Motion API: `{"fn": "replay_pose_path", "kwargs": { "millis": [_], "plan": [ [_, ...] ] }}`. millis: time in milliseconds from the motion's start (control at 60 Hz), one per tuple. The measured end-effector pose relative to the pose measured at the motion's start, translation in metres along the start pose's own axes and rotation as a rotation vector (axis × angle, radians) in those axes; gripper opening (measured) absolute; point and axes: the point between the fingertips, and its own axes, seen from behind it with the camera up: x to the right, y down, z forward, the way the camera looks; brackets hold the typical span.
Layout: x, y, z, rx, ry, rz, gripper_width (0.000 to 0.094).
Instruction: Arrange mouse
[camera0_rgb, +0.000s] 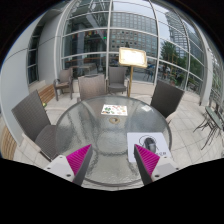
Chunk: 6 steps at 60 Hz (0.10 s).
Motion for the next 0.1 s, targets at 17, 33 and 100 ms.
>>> {"fn": "replay_pose_path", "kwargs": {
  "millis": [17, 33, 100],
  "plan": [
    [-0.0018, 0.0020, -0.0008, -0.001, -0.002, 0.001, 0.0839],
    [-0.0034, 0.0037, -0.0018, -0.001, -0.003, 0.001, 0.0839],
    [-0.0085, 0.0073, -0.0046, -0.003, -0.007, 0.000, 0.0839]
  ]
}}
